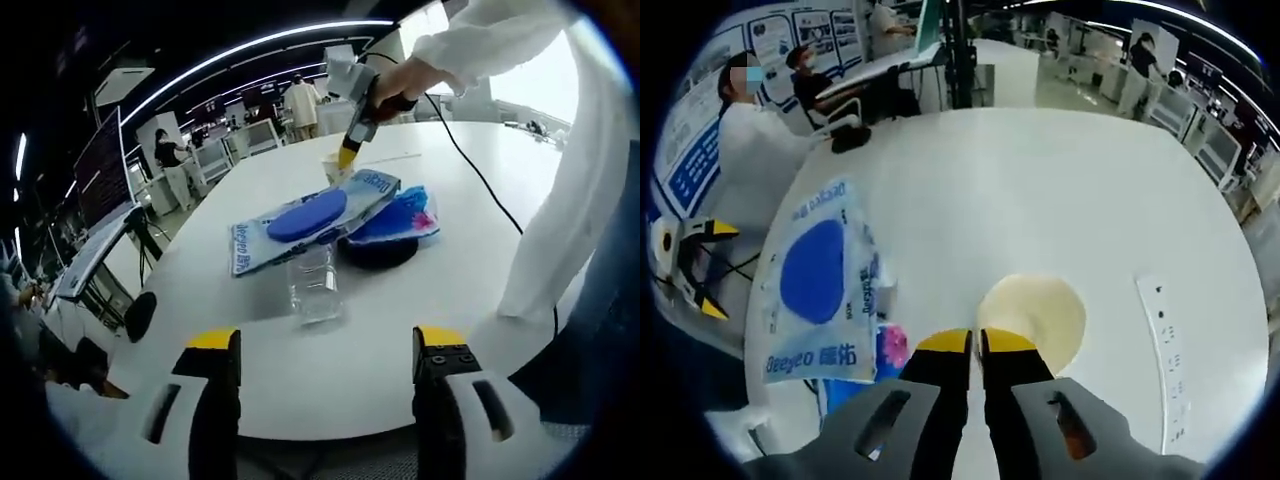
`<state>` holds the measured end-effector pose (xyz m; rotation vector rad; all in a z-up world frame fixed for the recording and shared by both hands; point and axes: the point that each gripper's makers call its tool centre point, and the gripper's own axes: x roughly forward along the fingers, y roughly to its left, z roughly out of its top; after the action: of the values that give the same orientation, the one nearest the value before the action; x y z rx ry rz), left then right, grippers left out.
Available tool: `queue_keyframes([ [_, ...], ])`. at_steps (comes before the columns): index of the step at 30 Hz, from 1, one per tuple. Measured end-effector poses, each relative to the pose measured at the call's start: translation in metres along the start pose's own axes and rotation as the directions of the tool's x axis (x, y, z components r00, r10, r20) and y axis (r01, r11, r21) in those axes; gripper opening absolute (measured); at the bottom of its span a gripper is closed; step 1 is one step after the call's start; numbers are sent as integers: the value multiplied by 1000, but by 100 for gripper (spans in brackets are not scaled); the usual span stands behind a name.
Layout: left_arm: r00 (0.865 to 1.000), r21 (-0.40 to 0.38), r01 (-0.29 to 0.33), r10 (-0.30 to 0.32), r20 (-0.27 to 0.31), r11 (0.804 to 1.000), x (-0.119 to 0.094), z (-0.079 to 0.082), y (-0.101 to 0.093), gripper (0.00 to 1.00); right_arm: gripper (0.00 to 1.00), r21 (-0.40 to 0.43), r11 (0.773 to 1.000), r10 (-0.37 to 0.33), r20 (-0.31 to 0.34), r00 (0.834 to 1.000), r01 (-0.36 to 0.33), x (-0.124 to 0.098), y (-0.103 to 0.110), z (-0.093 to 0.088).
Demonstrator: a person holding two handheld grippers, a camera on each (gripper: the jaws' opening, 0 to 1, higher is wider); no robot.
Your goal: Arrange the tabletop items into an orderly group along one side of the table until the central work area is clear of visible clutter.
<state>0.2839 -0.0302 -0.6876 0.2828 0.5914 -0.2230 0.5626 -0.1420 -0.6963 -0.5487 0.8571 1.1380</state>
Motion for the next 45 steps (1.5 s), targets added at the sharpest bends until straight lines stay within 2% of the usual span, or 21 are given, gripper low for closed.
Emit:
queue_keyframes([
  [2,1000,3,1,-1,-7,1000,0,-1,0,69,9,24,1000,6,3,1000,-6,-1,1,-1],
  [6,1000,5,0,0,-3,1000,0,-1,0,69,11,20,1000,-1,26,1000,0,-5,-1,1],
  [11,1000,4,2,-2,-4,1000,0,0,-1,70,22,53,999,0,54,999,-2,-11,1,5],
  [19,1000,6,3,-3,-2,1000,0,0,-1,69,33,87,996,-16,82,996,9,-19,4,4],
  [24,1000,9,10,-10,-23,1000,1,-3,-2,67,38,98,995,-17,85,996,9,-21,6,-1],
  [28,1000,10,8,-7,-11,1000,1,-1,-1,68,44,138,990,-27,102,994,12,-29,7,-4],
  [36,999,37,7,-5,-38,999,1,-6,-2,62,46,172,985,-29,131,991,6,-44,18,-12],
  [45,1000,44,5,-3,-29,999,1,-3,-2,63,52,223,975,-23,142,990,-9,-55,34,-31],
])
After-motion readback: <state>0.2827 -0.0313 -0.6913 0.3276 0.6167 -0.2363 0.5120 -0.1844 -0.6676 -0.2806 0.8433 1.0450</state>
